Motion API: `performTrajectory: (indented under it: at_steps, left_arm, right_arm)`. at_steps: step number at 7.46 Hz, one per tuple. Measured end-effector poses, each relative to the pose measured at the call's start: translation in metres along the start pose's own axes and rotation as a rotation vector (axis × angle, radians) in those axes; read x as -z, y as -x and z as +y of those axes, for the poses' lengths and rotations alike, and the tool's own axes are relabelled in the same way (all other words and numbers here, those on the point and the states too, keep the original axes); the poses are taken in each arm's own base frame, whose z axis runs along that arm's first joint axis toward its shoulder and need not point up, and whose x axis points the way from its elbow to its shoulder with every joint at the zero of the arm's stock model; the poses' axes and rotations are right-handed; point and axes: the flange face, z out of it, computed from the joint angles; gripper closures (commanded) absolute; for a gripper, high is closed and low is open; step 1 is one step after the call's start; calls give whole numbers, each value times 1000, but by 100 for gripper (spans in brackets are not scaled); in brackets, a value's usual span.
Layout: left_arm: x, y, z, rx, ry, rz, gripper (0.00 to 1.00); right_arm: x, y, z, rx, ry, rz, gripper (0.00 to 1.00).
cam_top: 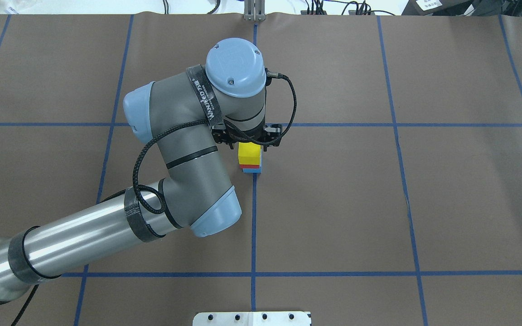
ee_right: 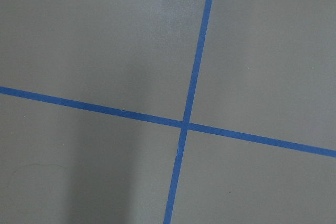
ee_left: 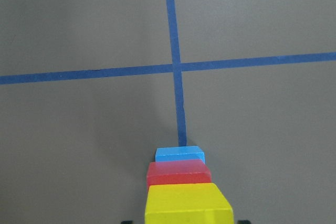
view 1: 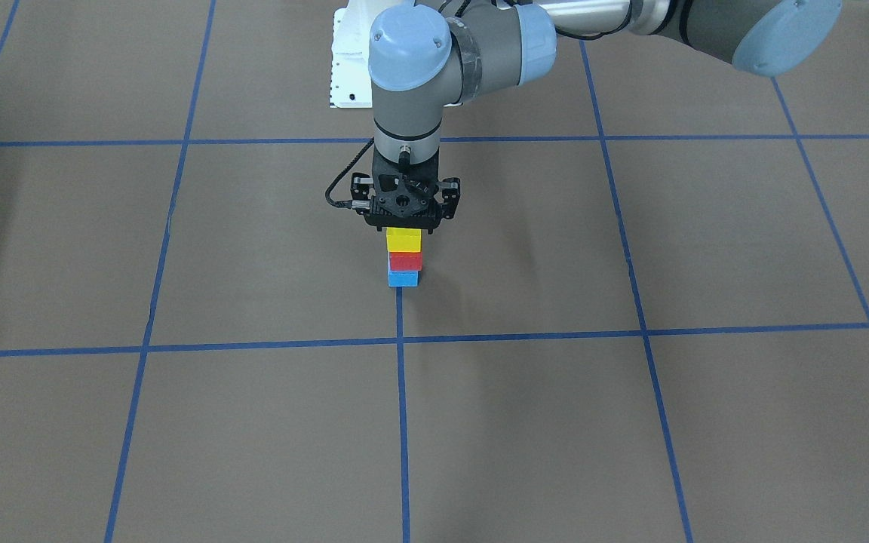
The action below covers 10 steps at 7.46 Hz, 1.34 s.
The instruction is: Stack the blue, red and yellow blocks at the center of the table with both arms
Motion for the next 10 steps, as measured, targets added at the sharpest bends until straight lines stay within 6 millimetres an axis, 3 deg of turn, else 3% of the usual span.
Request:
performTrajectory:
  at_steps: [1, 2, 3, 4, 5, 7, 8, 9, 10]
  left_arm:
    - [19, 7, 2, -10, -14, 13, 0]
    - [43, 32, 1, -36, -30, 4, 0]
    - [71, 78, 1, -90, -46, -29, 0]
    - [100, 146, -1, -161, -51, -67, 0]
    - [127, 233, -11, -240, -32, -91, 0]
    - [181, 431, -34, -364, 3, -129, 0]
    - [201, 520, -36, -391, 12, -157, 0]
    - [204, 595, -20, -386, 37, -178, 0]
    - [191, 652, 3, -347, 76, -188, 0]
  right_arm:
    - [0, 0, 0, 1, 0, 0, 0]
    - [0, 0, 1, 1, 1, 0, 0]
    - [-3, -2, 4, -4, 6, 1, 0]
    - [-6, -5, 10, -13, 14, 1, 0]
    - [-8, -7, 13, -18, 19, 1, 0]
    - [-9, -7, 15, -20, 21, 0, 0]
    - [-9, -7, 15, -21, 21, -1, 0]
    - [-9, -7, 15, -20, 21, -1, 0]
    - [-9, -7, 15, -20, 21, -2, 0]
